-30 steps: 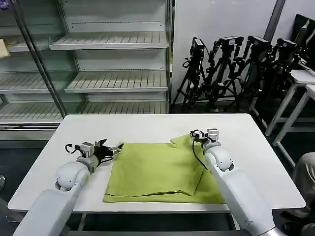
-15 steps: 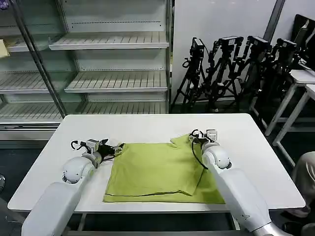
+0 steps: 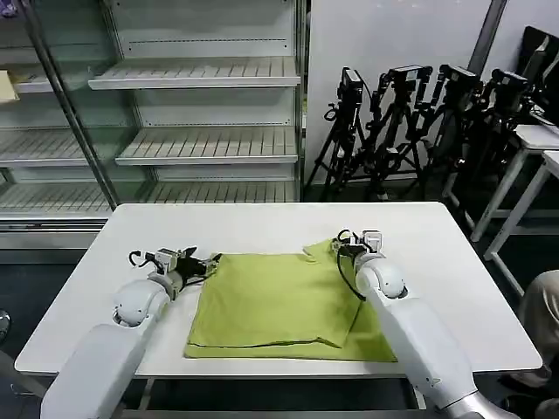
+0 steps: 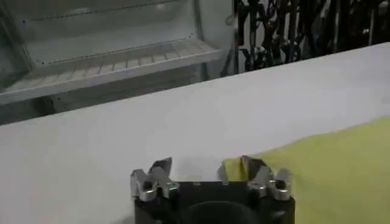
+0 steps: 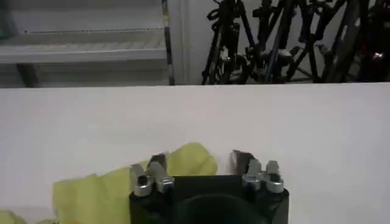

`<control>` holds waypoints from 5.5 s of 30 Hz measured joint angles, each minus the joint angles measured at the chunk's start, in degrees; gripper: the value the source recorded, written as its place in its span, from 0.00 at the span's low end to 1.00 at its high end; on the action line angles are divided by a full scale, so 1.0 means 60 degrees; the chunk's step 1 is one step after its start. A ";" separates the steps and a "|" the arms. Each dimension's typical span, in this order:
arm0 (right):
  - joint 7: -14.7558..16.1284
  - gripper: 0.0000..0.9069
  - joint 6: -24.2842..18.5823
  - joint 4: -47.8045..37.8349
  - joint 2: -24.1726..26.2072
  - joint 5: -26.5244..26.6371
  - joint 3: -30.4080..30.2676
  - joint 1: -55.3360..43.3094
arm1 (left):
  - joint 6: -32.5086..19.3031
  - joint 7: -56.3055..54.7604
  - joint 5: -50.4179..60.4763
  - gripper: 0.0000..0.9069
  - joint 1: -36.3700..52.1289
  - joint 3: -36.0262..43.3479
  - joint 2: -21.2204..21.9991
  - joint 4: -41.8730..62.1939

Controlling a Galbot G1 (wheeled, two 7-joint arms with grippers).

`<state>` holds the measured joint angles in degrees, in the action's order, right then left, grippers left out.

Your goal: Fold and organize the clothes.

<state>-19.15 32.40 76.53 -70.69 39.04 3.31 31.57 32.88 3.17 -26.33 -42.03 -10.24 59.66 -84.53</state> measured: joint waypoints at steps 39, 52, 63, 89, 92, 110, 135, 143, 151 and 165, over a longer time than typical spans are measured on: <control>0.0254 0.00 -0.0098 0.1820 0.0583 -0.0041 0.0588 0.1141 | -0.0142 -0.0639 -0.0774 0.01 -0.0708 -0.0179 -0.0235 -0.1495; 0.0066 0.00 -0.0001 0.3949 0.1076 -0.0125 0.1148 0.2548 | -0.0373 -0.0801 -0.0976 0.01 -0.2101 -0.0967 -0.0609 -0.3071; 0.0151 0.00 -0.0146 0.5577 0.1233 -0.0677 0.1575 0.4222 | -0.0623 -0.0799 -0.0929 0.01 -0.3395 -0.1570 -0.0641 -0.4015; 0.0500 0.00 -0.0314 0.6724 0.1552 -0.1420 0.2131 0.5933 | -0.0694 -0.0685 -0.0359 0.01 -0.5097 -0.2010 -0.0442 -0.5140; 0.0493 0.00 -0.0284 0.6858 0.1585 -0.1385 0.2161 0.6034 | -0.0685 -0.0690 -0.0340 0.02 -0.5110 -0.2048 -0.0478 -0.5142; 0.0536 0.00 -0.0271 0.7044 0.1634 -0.1388 0.2401 0.6428 | -0.0609 -0.0681 -0.0326 0.01 -0.5433 -0.2235 -0.0751 -0.5378; 0.0848 1.00 -0.0312 0.7500 0.1688 -0.1842 0.3138 0.7265 | -0.0504 -0.1391 -0.0413 1.00 -0.6061 -0.2507 -0.0644 -0.6254; 0.0916 1.00 -0.0434 0.7672 0.1621 -0.2008 0.3500 0.7583 | -0.0766 -0.3136 -0.1329 1.00 -0.6547 -0.2226 -0.0288 -0.6643; 0.0945 1.00 -0.0518 0.7696 0.1573 -0.2141 0.3573 0.7678 | -0.0905 -0.4291 -0.1917 1.00 -0.6932 -0.1906 0.0051 -0.6719; 0.0976 1.00 -0.0623 0.7673 0.1566 -0.2296 0.3566 0.7847 | -0.1420 -0.4965 -0.2240 0.01 -0.6978 -0.1511 0.0585 -0.6449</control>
<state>-13.30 28.66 122.57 -61.29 25.26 24.71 78.66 24.36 -26.63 -39.77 -83.89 -19.31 63.17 -123.22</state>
